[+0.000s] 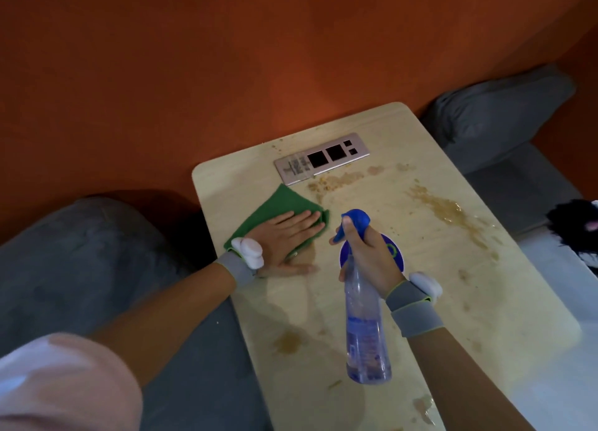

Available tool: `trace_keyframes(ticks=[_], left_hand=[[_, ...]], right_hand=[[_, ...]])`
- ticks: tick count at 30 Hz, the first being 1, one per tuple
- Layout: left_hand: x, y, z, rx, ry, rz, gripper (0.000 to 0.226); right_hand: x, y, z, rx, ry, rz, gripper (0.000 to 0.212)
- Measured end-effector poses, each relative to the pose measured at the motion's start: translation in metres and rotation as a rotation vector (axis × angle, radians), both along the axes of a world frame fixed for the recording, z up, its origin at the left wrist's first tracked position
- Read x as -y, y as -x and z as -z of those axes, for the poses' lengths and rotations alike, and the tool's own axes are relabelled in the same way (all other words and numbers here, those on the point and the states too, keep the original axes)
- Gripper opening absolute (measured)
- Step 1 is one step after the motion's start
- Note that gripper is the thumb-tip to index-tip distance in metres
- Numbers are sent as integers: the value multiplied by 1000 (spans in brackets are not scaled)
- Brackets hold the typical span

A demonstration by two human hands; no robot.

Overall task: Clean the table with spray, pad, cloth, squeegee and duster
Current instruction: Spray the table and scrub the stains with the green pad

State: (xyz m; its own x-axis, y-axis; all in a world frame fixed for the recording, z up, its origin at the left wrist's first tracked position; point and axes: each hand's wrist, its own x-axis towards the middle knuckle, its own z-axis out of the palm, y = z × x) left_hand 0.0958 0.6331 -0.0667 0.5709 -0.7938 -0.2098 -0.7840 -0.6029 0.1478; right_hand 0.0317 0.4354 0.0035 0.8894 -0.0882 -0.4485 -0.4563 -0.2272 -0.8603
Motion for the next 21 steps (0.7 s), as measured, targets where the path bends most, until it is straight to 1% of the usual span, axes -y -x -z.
trace_keyframes(ticks=[5,9,14,18,21], left_hand=[[5,43,2,-47,-3,93,93],[7,81,5,-48,20,133,94],[19,139,0,-78,49,78,96],[33,181,-2,-69,19,22,97],[51,221,-6,-55,35,9,98]], right_hand=[[23,26,-11,-32,2,9,55],[41,47,-15,-24,6,28,51],[62,81,-19,4,-26,28,53],[75,114,-22,36,-64,25,42],[90,151,-25,35,-63,16,45]])
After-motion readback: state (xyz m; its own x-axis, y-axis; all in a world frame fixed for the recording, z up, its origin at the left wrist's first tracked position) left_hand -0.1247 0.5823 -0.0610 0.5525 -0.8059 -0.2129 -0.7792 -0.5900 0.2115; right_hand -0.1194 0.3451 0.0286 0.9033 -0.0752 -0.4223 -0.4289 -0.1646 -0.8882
